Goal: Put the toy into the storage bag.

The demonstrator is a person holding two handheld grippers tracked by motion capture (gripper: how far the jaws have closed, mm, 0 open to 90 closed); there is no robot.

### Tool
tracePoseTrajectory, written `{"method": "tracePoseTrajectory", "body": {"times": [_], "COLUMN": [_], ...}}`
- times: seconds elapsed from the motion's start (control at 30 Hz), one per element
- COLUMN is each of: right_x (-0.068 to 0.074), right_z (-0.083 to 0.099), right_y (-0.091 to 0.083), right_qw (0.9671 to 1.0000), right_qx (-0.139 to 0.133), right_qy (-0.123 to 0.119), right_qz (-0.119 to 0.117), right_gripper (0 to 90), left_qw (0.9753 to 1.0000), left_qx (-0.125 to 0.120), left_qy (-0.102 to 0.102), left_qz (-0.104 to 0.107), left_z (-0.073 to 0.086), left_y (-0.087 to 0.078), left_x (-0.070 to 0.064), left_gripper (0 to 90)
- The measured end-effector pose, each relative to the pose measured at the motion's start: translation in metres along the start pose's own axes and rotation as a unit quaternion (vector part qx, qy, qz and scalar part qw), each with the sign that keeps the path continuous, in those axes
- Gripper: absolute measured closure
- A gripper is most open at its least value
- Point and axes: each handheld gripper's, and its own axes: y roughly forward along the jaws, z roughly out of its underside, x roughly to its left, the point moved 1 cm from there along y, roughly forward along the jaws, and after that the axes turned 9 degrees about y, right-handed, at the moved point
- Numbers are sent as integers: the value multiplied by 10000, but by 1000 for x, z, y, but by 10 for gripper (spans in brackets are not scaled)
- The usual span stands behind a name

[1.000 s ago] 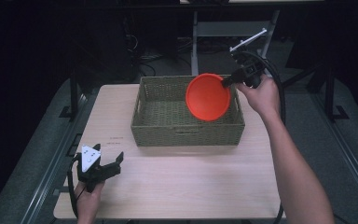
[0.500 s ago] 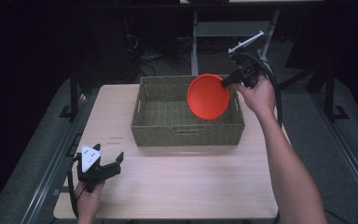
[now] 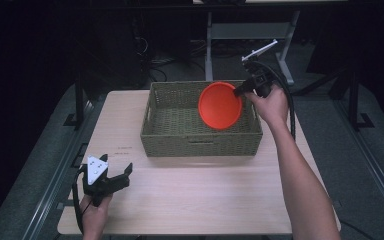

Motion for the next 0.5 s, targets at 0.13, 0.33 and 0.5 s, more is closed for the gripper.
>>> {"method": "tracePoseTrajectory", "body": {"times": [0.13,0.33,0.5], "right_x": [-4,-8,-10], "right_z": [1,3,5], "right_y": [7,15,22], "right_qw": [10000,9999,9998], "right_qx": [28,63,106], "right_qy": [70,137,165], "right_qz": [38,32,41], "right_gripper": [821,821,821], "left_qw": [10000,10000,10000], "left_qx": [-6,13,12], "left_qy": [-17,20,7], "left_qz": [-13,2,-2], "left_z": [0,0,0], "left_y": [0,0,0], "left_x": [1,0,0], "left_gripper": [127,128,128]}}
